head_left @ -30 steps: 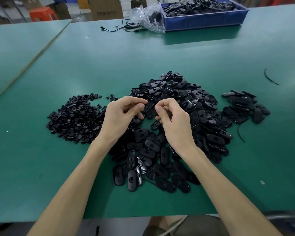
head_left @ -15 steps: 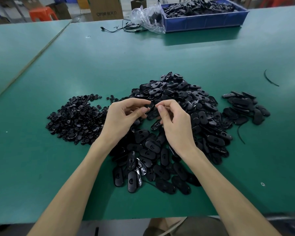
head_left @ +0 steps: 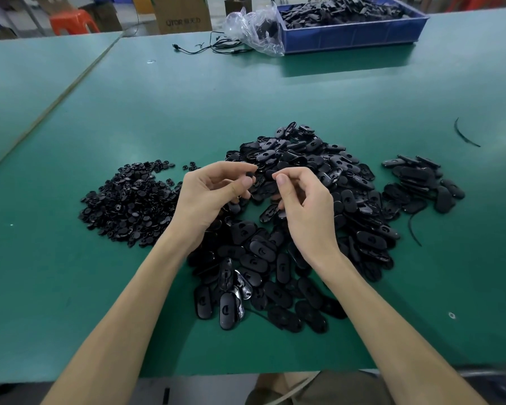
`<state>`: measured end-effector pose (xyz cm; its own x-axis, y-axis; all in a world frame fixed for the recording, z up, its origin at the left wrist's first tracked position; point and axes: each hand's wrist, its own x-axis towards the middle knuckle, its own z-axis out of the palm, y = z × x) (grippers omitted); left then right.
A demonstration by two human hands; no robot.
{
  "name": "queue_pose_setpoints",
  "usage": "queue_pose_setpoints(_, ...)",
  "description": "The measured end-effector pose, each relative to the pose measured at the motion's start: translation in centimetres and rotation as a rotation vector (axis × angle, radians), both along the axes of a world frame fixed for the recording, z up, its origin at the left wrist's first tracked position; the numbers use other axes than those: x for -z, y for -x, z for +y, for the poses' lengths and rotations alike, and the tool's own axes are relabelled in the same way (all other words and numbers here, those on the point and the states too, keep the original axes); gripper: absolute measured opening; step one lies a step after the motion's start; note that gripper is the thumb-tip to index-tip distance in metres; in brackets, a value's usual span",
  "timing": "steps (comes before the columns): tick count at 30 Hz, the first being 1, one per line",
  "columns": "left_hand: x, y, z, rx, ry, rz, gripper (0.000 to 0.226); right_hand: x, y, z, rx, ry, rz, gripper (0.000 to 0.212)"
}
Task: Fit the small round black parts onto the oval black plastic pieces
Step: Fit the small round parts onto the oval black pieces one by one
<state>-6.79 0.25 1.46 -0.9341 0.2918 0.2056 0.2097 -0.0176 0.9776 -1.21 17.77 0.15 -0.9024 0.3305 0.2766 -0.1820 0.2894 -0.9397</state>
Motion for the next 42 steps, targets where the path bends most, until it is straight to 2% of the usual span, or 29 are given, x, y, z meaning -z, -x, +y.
queue_pose_setpoints(3,0.0,0.0,0.1,0.004,0.022,-0.040,0.024,0.0,0.0,0.0,0.008,0.005,0.003,0.013)
queue_pose_setpoints(11,0.1,-0.1,0.1,0.027,0.078,-0.069,0.014,0.0,0.1,0.0,-0.013,0.082,0.024,0.008)
queue_pose_setpoints(18,0.0,-0.4,0.3,0.075,0.072,-0.104,0.017,-0.1,0.0,-0.1,-0.031,0.123,0.038,0.006)
queue_pose_setpoints(35,-0.4,-0.8,0.5,0.090,0.080,-0.115,0.017,0.1,0.0,-0.1,-0.077,0.128,0.080,0.004)
queue_pose_setpoints(42,-0.6,-1.0,0.6,0.104,0.053,-0.140,0.028,0.2,-0.2,-0.2,-0.086,0.125,0.084,0.004)
